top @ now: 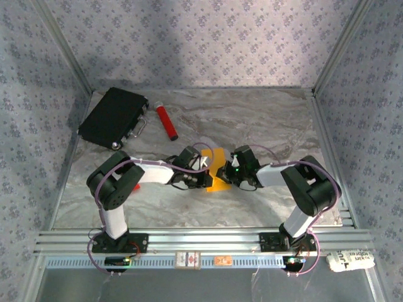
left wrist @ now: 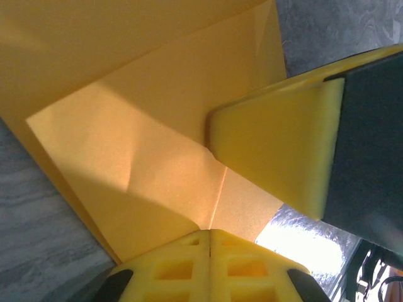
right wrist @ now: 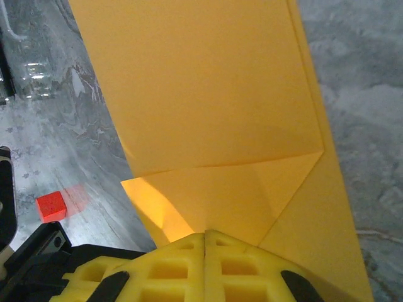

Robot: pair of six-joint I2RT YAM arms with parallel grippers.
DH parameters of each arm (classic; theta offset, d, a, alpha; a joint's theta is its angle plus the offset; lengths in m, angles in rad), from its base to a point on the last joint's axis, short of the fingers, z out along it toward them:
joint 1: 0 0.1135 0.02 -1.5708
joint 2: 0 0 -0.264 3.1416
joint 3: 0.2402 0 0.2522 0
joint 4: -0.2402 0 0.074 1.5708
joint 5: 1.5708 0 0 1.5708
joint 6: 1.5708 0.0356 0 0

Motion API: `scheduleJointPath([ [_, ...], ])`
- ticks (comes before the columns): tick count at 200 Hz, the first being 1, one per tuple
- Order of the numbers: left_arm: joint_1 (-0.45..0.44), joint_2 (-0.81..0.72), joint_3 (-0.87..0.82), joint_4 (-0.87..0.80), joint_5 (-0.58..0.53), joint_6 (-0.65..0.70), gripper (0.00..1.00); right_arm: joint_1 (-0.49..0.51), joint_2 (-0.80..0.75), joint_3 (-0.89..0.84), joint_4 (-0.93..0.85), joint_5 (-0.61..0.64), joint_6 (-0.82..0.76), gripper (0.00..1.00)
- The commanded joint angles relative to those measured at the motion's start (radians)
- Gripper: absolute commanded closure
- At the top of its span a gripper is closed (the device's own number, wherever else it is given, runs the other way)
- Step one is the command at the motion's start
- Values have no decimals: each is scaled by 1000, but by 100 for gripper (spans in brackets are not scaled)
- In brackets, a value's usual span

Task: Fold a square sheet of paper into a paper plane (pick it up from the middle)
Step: Fold the triangle a second time at the center of the table.

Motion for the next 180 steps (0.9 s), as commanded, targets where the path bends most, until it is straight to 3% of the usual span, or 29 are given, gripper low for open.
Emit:
scheduleJointPath([
  [1, 13, 23, -56, -114, -29, 33, 100, -44, 39, -24, 3, 27, -8, 100],
  [85, 31, 18, -103, -115, -27, 76, 100, -174, 26, 12, 8, 42, -4, 100],
  [130, 52, 11, -86, -188, 19, 174, 100, -141, -109, 16, -127, 109, -76, 100],
  [180, 77, 13, -38, -257, 44, 238, 100, -50, -108, 11, -36, 18, -52, 100],
])
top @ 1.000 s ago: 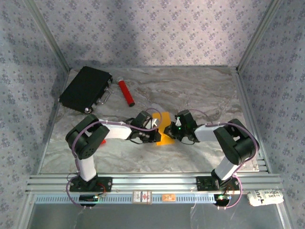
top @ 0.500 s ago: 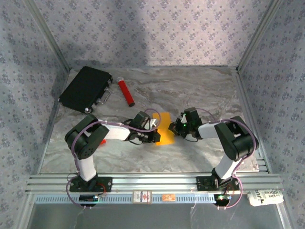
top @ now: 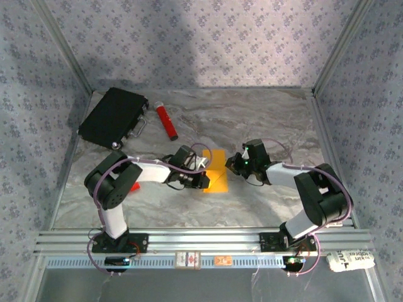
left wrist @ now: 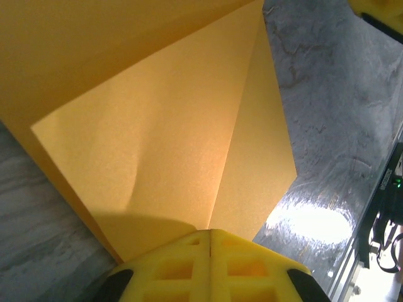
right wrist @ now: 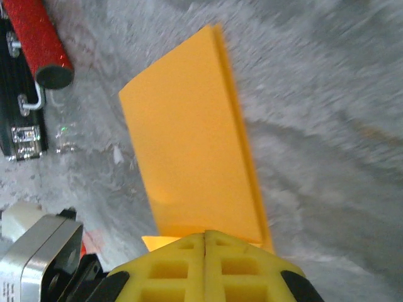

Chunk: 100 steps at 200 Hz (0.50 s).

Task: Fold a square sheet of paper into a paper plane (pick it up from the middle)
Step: Fold the triangle a second time at the center of the table.

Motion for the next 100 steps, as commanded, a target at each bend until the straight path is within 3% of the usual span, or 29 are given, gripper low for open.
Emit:
scheduleJointPath([
  [1, 24, 22, -19, -210, -47, 63, 100, 44, 17, 11, 19, -36, -10, 100],
  [27, 28, 18, -12, -206, -37, 55, 100, 82, 85, 35, 36, -54, -3, 100],
  [55, 28, 2, -13, -176, -22, 27, 100, 71, 134, 19, -22, 35, -11, 100],
  [100, 30, -76, -13, -61, 17, -113, 97, 50, 141, -13, -19, 38, -7, 100],
])
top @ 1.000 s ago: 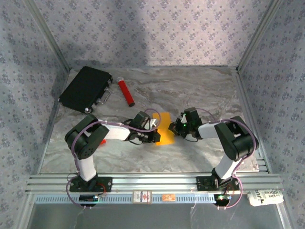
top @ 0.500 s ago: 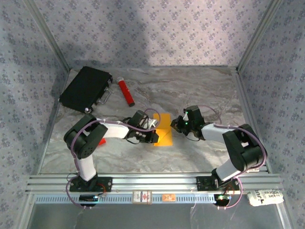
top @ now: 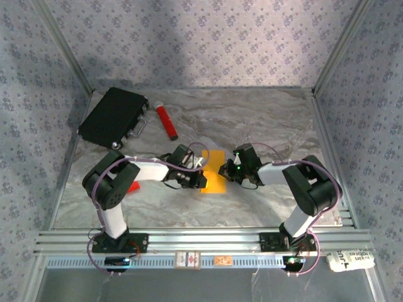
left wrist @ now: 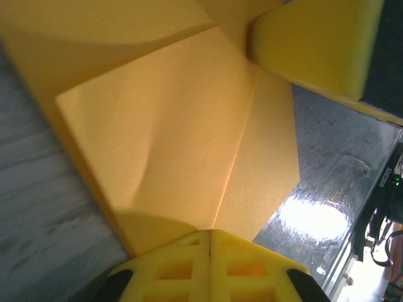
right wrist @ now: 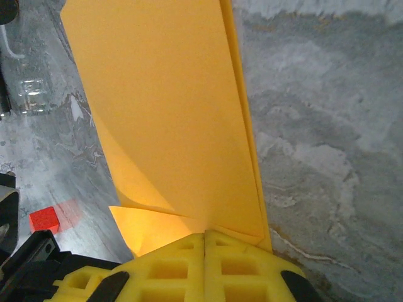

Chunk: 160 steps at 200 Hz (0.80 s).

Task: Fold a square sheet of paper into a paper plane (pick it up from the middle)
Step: Fold the triangle a second time at the center of the table.

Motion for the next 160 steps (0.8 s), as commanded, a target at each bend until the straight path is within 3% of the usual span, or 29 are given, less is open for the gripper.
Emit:
scheduleJointPath([
  [1, 6, -54, -9, -6, -2, -84, 97, -15, 21, -25, -45, 58, -11, 100],
  [40, -5, -68, 34, 18, -11, -161, 97, -12, 26, -33, -34, 60, 5, 100],
  [100, -60, 43, 107, 61, -71, -247, 96, -8, 33, -35, -26, 60, 11, 100],
  [160, -62, 94, 55, 68, -138, -289, 96, -6, 37, -54, -11, 71, 15, 100],
])
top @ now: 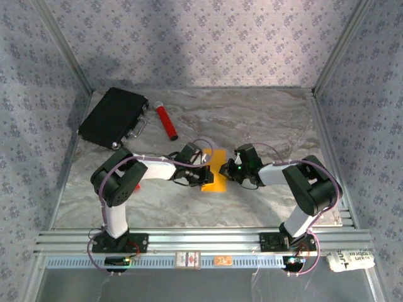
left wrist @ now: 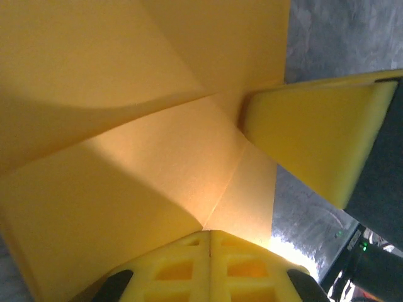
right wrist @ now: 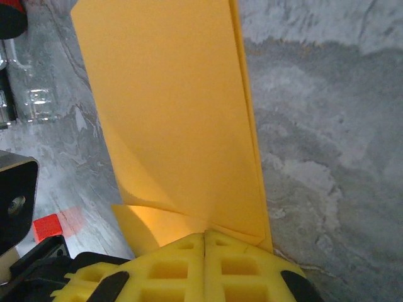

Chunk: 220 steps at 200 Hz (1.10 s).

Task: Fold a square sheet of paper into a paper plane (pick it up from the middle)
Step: Fold the triangle a second time at the center of the table.

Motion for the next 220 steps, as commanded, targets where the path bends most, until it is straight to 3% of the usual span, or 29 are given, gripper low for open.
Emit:
scheduleJointPath([
  [1, -3, 14, -40, -1, -44, -26, 96, -1, 36, -37, -55, 59, 7, 100],
  [106, -4, -96, -131, 13, -10, 23, 87, -3, 55, -34, -48, 57, 4, 100],
  [220, 8, -200, -258, 22, 1, 26, 90, -3, 51, -21, -55, 52, 1, 100],
])
